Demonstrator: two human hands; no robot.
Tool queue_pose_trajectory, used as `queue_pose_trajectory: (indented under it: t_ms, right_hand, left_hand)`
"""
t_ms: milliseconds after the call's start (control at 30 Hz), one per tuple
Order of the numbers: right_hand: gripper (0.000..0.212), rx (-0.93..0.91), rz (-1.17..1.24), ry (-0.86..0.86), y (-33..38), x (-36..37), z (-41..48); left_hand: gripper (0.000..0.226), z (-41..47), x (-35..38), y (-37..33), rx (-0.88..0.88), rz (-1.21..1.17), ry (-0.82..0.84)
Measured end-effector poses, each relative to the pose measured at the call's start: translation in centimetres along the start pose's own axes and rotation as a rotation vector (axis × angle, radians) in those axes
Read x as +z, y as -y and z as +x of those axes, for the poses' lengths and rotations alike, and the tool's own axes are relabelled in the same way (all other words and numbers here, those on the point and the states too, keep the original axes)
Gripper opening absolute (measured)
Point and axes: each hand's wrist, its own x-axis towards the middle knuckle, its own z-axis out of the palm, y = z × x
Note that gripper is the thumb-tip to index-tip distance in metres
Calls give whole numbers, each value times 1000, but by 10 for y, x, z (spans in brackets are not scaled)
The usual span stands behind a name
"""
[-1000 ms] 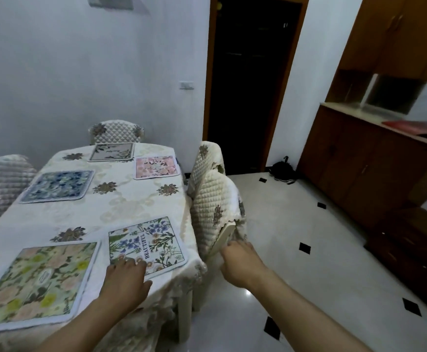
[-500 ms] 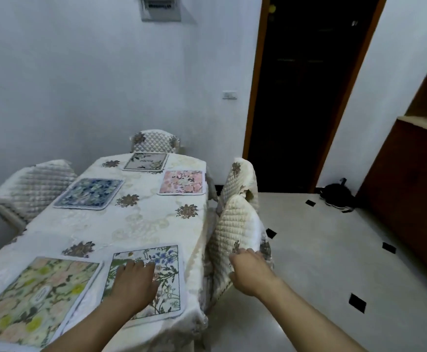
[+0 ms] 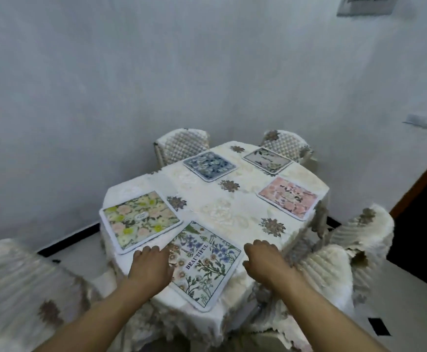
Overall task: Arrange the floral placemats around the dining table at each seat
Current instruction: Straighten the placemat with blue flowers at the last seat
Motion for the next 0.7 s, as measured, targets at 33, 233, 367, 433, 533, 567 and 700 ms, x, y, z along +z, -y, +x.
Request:
queue_pose_trajectory:
  t_ms: [33,233,367,433,533,567,700]
  right_hand:
    - [29,-33,-7,7,2,5,14]
    - [26,-148,-35,79,-13,34,76]
    - [29,-179,-23,149,-34,51,115]
    - [29,-201,-26,190,-42,64,136]
    - [28,-232,-20,251,-50,82,168]
    - [29,-250,-11,268,-52,88,180]
    - [31,-307,43,322,-61,114,225]
  left_hand:
    - [43,2,6,2,-37,-15,10]
    - [36,39,36,-7,-140,-87,19]
    - [32,59,58,-25,-199,-176,45]
    - [35,64,70,-34,-253,-200,80]
    - [36,68,90,-46,-371,-232,151]
    - [37,70,98,-51,-419,-236,177]
    - [41,74,127,-74,-608,-252,286]
